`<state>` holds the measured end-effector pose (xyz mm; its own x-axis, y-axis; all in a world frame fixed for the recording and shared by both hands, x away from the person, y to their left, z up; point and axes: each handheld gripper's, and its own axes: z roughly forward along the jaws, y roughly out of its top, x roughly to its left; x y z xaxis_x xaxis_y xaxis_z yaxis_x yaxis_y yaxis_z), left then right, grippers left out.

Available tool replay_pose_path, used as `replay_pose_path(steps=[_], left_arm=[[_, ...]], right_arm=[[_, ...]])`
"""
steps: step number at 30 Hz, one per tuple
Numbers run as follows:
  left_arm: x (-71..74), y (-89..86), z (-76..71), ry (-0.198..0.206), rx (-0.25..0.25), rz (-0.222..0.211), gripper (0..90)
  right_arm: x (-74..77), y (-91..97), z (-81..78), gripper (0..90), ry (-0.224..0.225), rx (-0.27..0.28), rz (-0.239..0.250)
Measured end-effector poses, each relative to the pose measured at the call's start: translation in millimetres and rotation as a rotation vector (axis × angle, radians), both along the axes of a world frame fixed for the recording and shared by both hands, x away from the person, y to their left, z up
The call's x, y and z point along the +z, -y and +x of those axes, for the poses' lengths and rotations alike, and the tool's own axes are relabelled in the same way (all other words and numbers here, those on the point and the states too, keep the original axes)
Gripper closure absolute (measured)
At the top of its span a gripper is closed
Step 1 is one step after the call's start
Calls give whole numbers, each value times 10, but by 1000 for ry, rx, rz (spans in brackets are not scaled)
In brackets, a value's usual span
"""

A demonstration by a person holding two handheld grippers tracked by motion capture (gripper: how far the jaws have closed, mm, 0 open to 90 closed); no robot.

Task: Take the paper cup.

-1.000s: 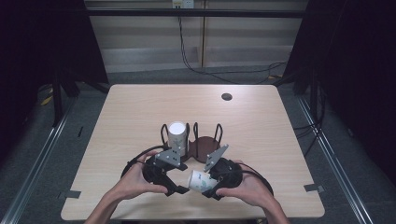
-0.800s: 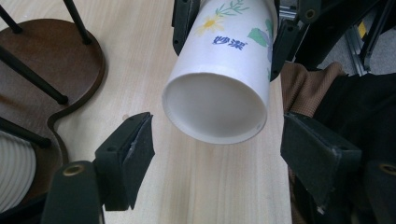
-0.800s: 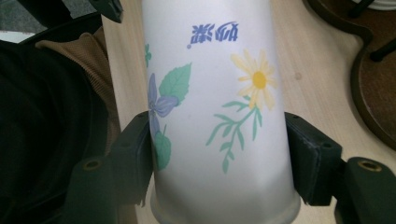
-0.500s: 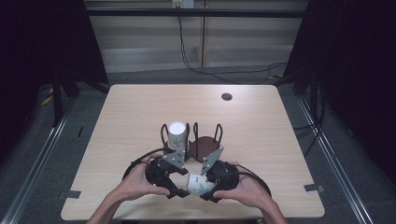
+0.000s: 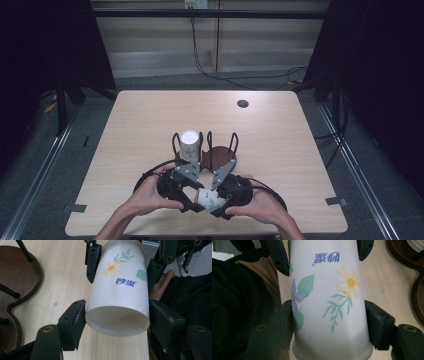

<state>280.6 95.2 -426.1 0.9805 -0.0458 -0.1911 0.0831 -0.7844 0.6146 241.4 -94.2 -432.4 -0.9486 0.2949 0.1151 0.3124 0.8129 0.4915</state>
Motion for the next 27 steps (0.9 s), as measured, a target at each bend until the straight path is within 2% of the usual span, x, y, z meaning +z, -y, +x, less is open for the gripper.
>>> replay_pose_path(steps=[3,5,8,15,18,21,27], left_arm=[[-12,6,-3,-1,2,1,305],[-3,5,-12,7,-8,7,341],[0,4,-18,14,-4,8,344],[-4,17,-22,1,-12,7,335],[-2,21,-17,-18,-22,-16,339],[0,32,-35,0,-25,-9,341],[0,27,-32,-9,-30,-11,355]], right_arm=[[-2,-6,-2,326,4,-2,2],[-6,-12,1,327,8,-2,4],[-18,-21,6,327,3,2,11],[-3,-23,1,328,-3,-3,27],[2,-27,-1,328,-6,10,40],[3,-28,2,328,-5,9,43],[-10,-22,4,320,-11,16,45]])
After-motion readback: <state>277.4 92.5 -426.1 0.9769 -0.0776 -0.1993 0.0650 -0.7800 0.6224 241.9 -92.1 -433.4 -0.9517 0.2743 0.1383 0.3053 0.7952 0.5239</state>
